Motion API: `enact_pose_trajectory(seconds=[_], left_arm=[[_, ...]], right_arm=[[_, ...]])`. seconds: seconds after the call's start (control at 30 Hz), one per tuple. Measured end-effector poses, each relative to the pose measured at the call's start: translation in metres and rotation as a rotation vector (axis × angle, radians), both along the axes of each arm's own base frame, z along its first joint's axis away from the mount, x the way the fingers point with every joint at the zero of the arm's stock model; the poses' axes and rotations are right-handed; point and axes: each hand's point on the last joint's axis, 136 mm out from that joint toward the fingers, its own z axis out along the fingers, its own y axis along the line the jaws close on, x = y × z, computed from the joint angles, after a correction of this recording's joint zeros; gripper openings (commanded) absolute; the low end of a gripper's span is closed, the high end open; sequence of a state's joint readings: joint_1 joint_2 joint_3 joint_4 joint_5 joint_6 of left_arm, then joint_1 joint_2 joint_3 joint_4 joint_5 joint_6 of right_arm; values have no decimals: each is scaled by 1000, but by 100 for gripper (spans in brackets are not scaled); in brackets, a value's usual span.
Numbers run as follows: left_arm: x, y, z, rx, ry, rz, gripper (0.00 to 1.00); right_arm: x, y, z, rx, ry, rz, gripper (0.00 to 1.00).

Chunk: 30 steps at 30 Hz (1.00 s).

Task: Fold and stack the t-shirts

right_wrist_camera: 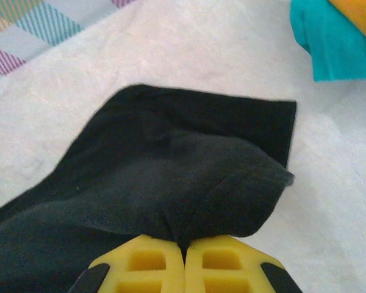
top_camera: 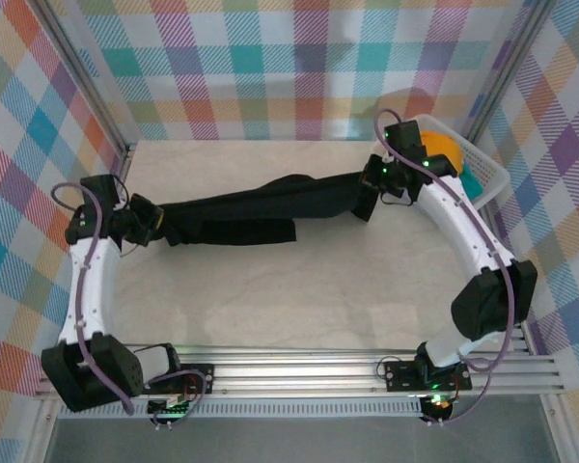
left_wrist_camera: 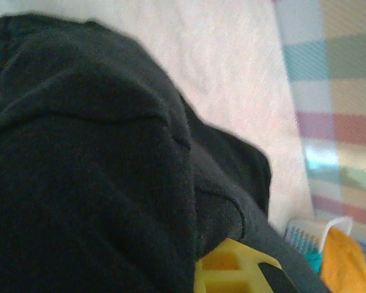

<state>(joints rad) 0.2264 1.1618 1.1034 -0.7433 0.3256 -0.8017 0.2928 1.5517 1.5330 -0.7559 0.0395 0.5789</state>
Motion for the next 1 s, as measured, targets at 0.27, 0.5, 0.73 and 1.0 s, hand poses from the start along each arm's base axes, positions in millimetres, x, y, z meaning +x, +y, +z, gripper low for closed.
enact_pose_trajectory(seconds=[0.27,0.5,0.73,1.0], left_arm=[[-81,-32,-53,76,210,-46,3],[-87,-21,-141,109,514,18,65],[-103,-5,-129,245,486,49,74],[-154,-16,-127,389,453,-43,76]], right_arm=[[-71,-29,2,-20,-16,-29,0],[-57,-31,-91,-89,186,-55,0],[-67,-45,-177,-187,407,-80,34],[-55,-46,-149,-186,327,-94,58]])
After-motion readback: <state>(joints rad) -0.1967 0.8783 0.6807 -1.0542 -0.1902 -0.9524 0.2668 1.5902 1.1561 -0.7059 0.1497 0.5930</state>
